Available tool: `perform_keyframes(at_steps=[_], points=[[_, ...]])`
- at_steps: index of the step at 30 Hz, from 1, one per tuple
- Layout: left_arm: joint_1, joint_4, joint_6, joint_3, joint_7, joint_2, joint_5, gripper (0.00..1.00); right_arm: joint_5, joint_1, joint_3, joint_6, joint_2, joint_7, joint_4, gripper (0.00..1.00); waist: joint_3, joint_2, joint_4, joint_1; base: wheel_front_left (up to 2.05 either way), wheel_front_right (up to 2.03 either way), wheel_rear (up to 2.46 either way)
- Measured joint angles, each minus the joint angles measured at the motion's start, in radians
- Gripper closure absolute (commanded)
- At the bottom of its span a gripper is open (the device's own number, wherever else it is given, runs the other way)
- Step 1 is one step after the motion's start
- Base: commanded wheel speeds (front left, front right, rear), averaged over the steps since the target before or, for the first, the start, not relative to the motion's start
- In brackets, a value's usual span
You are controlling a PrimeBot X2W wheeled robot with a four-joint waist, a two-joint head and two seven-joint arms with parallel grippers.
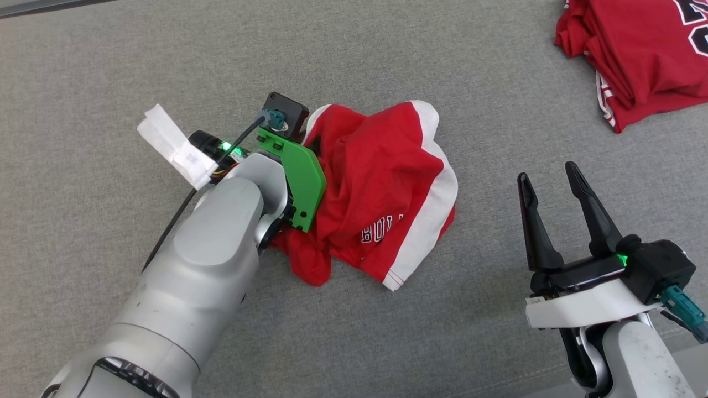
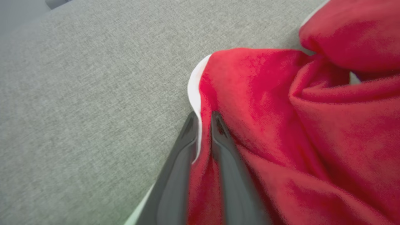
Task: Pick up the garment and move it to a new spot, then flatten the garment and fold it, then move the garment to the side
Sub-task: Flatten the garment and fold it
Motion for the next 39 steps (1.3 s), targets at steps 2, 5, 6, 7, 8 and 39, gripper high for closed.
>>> perform_keyframes(at_steps=[2, 5, 6, 7, 8, 39], points=[[0.000, -0.017, 0.000, -0.028, -0.077, -0.002, -0.003, 1.00, 0.000, 0.000, 0.000, 0.000, 0.001, 0.000, 0.003, 0.00, -0.007, 0.0000, -0.001, 0.0000, 0.00, 0.00, 0.00], [-0.028, -0.068, -0.001, -0.077, -0.217, -0.001, 0.001, 1.00, 0.000, 0.001, 0.004, 0.000, 0.002, 0.000, 0.008, 0.00, -0.027, 0.0000, -0.002, 0.0000, 0.00, 0.00, 0.00], [-0.051, -0.092, -0.002, -0.086, -0.265, -0.002, 0.001, 1.00, 0.000, 0.003, 0.007, 0.000, 0.002, 0.000, 0.011, 0.00, -0.035, 0.0000, -0.003, 0.0000, 0.00, 0.00, 0.00], [-0.071, -0.117, -0.002, -0.099, -0.300, -0.002, 0.001, 1.00, 0.000, 0.005, 0.008, 0.000, 0.002, 0.000, 0.013, 0.00, -0.043, 0.0000, -0.003, 0.0000, 0.00, 0.00, 0.00], [-0.097, -0.141, -0.003, -0.107, -0.344, -0.002, 0.001, 1.00, 0.000, 0.008, 0.009, 0.000, 0.002, 0.000, 0.016, 0.00, -0.052, 0.0000, -0.004, -0.0001, 0.00, 0.00, 0.00], [0.577, -0.608, 0.133, 0.197, -0.437, 0.305, 0.207, 1.00, -0.011, 0.082, -0.049, 0.000, -0.018, 0.000, 0.019, 0.00, -0.130, 0.0000, 0.116, -0.0001, 0.00, 0.00, 0.00]])
